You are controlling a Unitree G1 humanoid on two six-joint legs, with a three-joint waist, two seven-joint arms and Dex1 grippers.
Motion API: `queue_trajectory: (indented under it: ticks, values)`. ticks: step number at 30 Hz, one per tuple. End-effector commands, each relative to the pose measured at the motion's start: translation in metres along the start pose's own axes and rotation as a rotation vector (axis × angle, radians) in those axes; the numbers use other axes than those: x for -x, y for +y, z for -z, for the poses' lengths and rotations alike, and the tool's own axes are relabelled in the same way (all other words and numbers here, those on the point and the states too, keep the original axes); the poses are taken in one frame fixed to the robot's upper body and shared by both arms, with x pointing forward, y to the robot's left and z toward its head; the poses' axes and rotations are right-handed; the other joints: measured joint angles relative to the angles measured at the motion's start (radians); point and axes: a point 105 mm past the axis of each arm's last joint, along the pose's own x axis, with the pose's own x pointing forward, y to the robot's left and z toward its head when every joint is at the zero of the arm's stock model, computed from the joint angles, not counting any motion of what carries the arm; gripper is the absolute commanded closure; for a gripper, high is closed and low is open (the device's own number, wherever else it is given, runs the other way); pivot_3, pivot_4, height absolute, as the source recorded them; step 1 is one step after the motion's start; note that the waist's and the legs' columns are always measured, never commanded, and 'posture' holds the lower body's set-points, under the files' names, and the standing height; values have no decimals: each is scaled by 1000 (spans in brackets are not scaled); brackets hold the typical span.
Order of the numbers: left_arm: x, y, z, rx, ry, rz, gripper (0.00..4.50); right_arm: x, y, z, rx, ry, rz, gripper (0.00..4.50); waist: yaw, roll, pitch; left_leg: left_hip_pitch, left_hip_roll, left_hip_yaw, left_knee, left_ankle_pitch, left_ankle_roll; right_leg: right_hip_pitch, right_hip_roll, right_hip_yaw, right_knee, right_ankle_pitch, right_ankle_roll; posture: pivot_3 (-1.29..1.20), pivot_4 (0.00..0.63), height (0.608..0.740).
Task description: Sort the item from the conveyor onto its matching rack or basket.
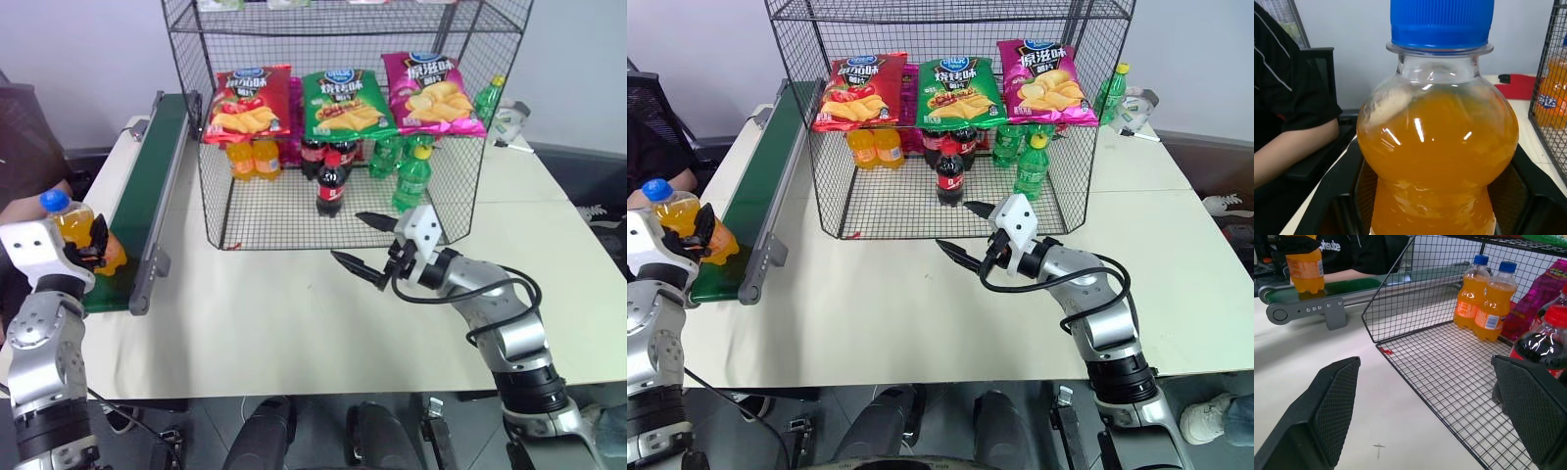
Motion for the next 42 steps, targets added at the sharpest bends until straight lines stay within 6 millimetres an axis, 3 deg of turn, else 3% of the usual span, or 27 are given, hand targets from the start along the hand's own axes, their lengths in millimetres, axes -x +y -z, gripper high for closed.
queue_trajectory:
  ticks: [1,4,8,11,14,20,23,30,33,37,42]
  values:
    - [1,3,-22,-17,-76,4,2032,0,1,-11,32,-41,-4,0,0,0,0,0,0,0,0,0,0,0,0,0,0,0,0,0,150,740]
    - [-1,-3,-43,0,-140,46,2032,0,1,-11,32,-39,-6,0,2,0,0,0,0,0,0,0,0,0,0,0,0,0,0,0,150,740]
    - [-4,-26,-72,22,-211,169,2032,0,0,-12,33,-38,-7,0,2,-1,0,0,0,0,1,0,0,0,0,0,0,0,0,0,150,740]
    - [-5,-55,-89,33,-243,312,2032,0,0,-12,35,-38,-10,0,1,-1,0,-1,0,0,1,0,0,0,0,0,0,0,0,0,150,740]
    - [-5,-93,-95,62,-219,470,2032,0,0,-13,38,-39,-11,0,2,-1,0,0,0,0,1,0,0,0,0,0,0,0,0,0,150,740]
    - [-9,-162,-68,37,-121,614,2032,0,0,-13,39,-41,-3,0,-1,-1,0,0,0,0,1,0,0,4,0,0,0,0,0,0,150,740]
    - [-18,-180,-47,22,-84,580,2032,0,0,-14,41,-44,12,0,-5,-1,0,0,0,1,0,0,0,3,1,0,1,0,0,0,150,740]
    - [-45,-205,-20,31,-119,433,2032,2,-1,-15,44,-45,32,0,1,-1,1,-1,-1,1,1,0,0,3,1,0,1,0,0,0,150,740]
    - [-48,-205,-19,26,-134,417,2032,2,-1,-15,44,-45,34,0,-1,-1,1,-1,-1,1,1,0,0,3,0,0,2,0,1,0,150,740]
    - [-65,-225,0,84,-116,384,2032,4,-1,-14,47,-43,48,0,7,-1,0,-1,-2,-1,2,1,0,4,1,-3,2,0,1,0,150,740]
    - [-73,-233,8,136,-100,379,2032,4,-2,-14,50,-44,53,0,-2,-1,1,-1,-3,0,3,0,0,4,0,-3,2,0,1,0,150,740]
